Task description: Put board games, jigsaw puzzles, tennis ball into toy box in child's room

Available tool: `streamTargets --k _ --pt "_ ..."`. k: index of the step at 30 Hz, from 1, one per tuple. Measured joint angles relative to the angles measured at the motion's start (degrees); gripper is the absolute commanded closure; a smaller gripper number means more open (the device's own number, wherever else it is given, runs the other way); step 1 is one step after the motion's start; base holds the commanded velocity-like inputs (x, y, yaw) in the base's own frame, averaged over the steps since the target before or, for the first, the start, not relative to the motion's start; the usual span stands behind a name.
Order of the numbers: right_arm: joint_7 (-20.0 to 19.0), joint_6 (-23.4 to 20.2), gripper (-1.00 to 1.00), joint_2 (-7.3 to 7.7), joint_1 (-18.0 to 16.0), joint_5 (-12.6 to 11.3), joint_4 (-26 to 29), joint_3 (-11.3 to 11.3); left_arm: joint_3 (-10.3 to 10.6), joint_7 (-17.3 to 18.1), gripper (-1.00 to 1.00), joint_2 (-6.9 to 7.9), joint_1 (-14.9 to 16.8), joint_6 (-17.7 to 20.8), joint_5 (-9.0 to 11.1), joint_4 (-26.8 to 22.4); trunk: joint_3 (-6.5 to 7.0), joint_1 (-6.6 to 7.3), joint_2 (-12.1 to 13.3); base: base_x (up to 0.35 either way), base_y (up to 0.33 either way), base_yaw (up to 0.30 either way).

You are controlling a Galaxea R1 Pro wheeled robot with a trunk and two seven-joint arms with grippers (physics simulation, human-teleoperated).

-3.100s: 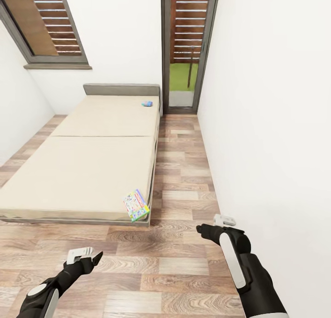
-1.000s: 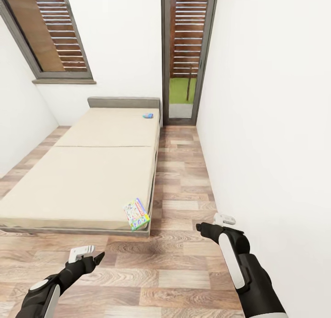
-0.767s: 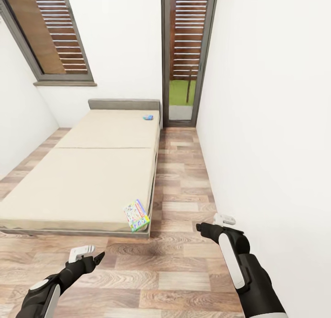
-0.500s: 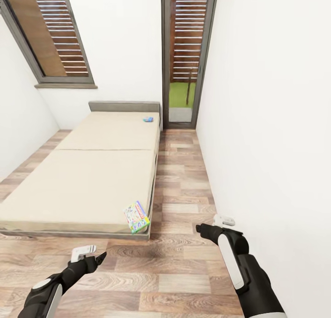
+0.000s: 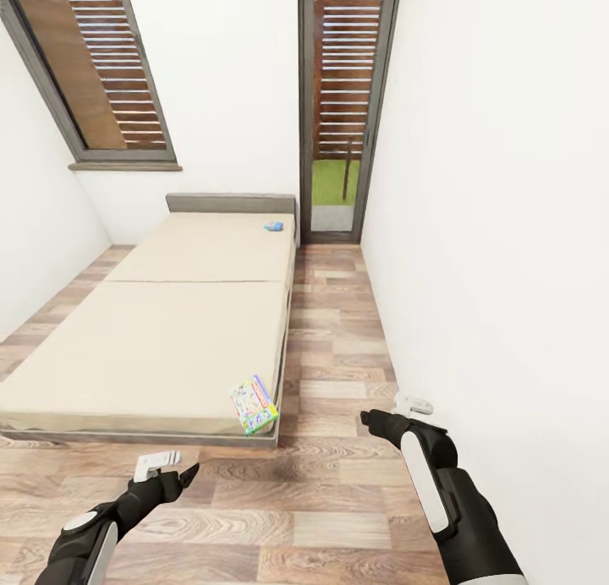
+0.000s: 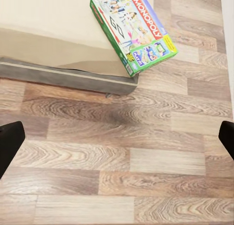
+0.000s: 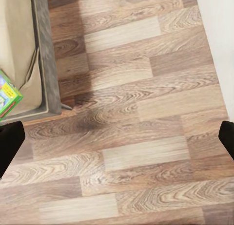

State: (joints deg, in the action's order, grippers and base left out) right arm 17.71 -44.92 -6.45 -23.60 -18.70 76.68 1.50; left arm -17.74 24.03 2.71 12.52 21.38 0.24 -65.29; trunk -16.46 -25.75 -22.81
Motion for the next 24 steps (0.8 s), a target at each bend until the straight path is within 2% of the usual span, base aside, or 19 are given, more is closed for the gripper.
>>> streamTargets --k 9,13,24 --pt "-0.17 0.13 -1.00 -0.14 0.00 -0.23 -1.46 -0.05 0.04 0.16 -1.00 0.01 0.00 -0.03 0.02 -0.09 0.85 0.00 0.00 0.000 0.048 0.000" --pt "-0.14 1.46 -1.00 -0.48 0.00 -0.38 -3.59 -0.06 0.03 0.22 -1.00 0.03 0.00 -0.02 0.06 -0.21 1.23 0.00 0.00 0.000 0.006 0.000" --pt "-0.21 2.55 -1.00 -0.77 0.00 -1.00 -4.54 -0.18 0.02 0.03 -1.00 0.04 0.00 -0.01 0.08 -0.29 2.27 0.00 0.00 0.000 0.001 0.000"
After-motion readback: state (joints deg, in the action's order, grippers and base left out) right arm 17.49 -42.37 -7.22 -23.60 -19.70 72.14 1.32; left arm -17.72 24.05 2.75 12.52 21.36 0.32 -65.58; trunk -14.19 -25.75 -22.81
